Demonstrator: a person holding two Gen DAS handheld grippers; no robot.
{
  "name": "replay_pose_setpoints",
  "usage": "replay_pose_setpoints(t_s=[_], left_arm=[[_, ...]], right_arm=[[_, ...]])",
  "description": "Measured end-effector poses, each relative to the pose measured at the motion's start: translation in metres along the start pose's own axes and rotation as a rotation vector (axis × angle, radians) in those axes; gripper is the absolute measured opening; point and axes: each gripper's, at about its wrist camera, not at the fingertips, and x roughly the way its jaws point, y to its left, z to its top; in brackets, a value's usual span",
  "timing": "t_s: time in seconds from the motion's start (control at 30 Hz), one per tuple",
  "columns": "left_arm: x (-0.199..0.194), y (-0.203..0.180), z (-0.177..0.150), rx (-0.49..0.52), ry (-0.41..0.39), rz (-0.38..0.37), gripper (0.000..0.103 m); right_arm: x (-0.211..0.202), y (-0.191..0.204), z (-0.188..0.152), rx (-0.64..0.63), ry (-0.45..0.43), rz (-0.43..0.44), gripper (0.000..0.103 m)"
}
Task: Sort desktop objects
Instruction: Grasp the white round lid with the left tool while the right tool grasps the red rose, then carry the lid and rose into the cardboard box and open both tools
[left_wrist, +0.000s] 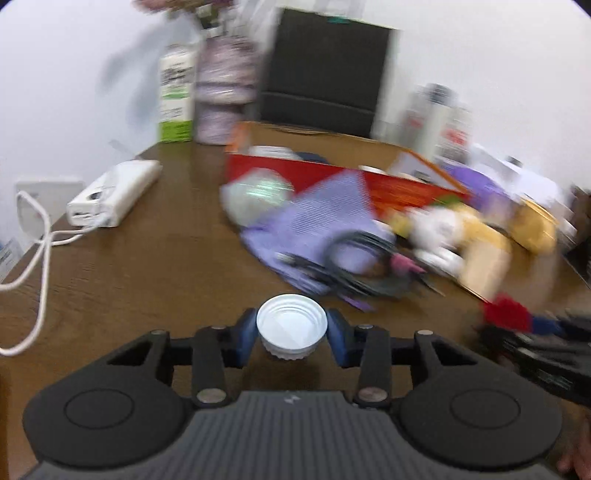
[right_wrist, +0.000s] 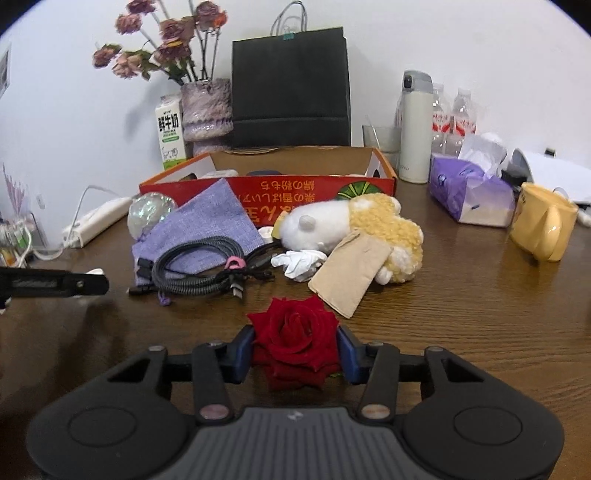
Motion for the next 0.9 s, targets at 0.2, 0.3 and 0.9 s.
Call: replay_pose_setpoints(t_s=[0.2, 0.3, 0.9], left_arm=[[-0.033, -0.04, -0.023, 0.089, 0.019, -0.104, 0.041], [-0.047, -0.053, -0.029, 0.125, 0.003, -0.136, 0.041], [0.079, -0.053, 0.195, 0.072, 0.021, -0.204, 0.041]], right_arm=[[-0.02, 0.025, -0.006, -0.044, -0.019, -0.003, 0.046], [-0.03, 0.027, -0.006, -0.035, -0.03, -0.016, 0.046], [-0.047, -0.13, 0.13, 0.078, -0.337, -0.056, 0.046]])
